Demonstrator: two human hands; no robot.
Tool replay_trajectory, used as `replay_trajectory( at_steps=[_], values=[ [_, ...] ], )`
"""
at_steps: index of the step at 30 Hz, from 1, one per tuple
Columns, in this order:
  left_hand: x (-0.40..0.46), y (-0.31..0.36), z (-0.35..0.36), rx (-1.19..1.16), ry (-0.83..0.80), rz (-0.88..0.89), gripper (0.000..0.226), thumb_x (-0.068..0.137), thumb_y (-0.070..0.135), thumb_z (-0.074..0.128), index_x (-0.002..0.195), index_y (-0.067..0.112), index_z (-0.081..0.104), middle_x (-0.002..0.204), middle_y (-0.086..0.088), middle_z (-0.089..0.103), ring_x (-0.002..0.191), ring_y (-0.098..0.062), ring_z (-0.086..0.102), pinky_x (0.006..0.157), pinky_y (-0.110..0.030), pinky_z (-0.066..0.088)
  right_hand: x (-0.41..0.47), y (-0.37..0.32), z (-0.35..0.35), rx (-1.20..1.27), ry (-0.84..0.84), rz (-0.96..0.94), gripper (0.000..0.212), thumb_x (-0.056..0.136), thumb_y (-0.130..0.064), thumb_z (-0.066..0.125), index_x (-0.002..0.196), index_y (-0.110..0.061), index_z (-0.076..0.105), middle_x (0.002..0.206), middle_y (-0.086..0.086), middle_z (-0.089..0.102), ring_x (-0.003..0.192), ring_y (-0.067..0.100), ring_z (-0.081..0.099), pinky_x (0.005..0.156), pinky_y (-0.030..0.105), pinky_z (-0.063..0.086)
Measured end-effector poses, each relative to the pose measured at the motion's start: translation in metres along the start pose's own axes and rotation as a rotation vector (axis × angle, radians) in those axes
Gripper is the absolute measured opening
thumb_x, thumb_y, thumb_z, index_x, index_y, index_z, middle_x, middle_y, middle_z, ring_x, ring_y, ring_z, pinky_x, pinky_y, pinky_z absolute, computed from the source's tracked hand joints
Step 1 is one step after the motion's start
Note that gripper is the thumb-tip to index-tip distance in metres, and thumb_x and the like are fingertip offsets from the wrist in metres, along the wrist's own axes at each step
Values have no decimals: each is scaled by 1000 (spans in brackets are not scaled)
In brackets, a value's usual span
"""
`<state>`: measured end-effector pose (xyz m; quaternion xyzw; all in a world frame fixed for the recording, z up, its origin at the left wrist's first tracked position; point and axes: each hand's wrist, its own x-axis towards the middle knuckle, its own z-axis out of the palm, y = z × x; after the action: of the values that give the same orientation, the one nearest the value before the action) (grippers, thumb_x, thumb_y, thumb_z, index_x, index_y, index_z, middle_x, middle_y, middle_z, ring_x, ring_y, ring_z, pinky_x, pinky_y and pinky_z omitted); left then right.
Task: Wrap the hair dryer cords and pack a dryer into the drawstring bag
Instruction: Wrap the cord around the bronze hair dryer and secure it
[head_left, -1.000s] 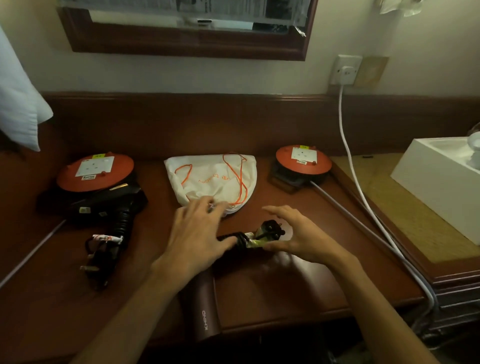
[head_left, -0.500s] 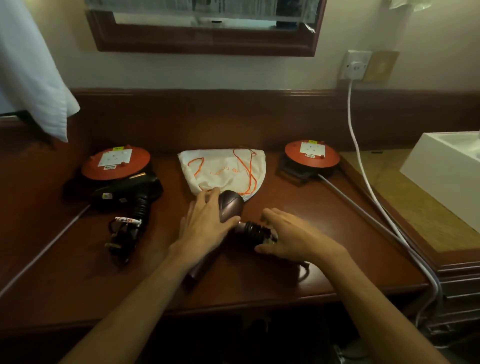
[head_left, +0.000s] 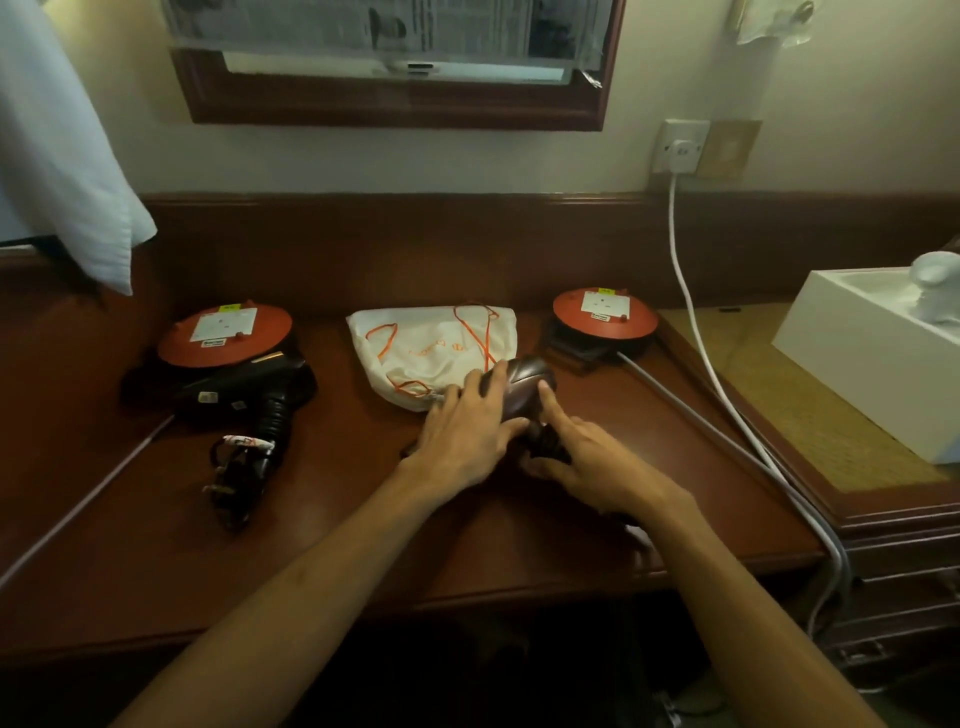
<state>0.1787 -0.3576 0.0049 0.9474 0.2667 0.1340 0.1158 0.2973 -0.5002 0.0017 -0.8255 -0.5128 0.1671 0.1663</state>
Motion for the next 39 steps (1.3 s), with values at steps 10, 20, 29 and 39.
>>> replay_trajectory(
  at_steps=[10,20,29,39],
  values=[
    [121,68,53,-97,-227,217,77,98,50,57,161,34,16,159,-13,32,137,-38,45,106,-52,42,10,75,-31,52,229,376,95,95,-43,65,161,-36,-4,151,9,50,132,30,53,104,49,47],
    [171,103,101,-115,-150,252,71,100,50,54,160,37,17,161,-10,30,148,-33,29,119,-55,26,37,109,-46,-22,235,569,92,100,-39,57,161,-23,-10,145,24,48,132,39,49,104,52,43],
    [111,31,71,-222,171,199,50,94,22,64,143,19,55,154,-5,46,144,-23,37,120,-42,31,41,95,-45,-240,244,639,88,98,-43,60,161,-12,8,153,28,38,142,44,35,113,55,33],
    [29,-109,11,-75,372,-257,26,87,43,72,104,23,73,106,-3,69,101,-26,54,82,-38,46,104,-23,29,180,385,-22,39,96,-33,64,132,-17,65,121,8,65,116,28,49,96,42,45]
  ],
)
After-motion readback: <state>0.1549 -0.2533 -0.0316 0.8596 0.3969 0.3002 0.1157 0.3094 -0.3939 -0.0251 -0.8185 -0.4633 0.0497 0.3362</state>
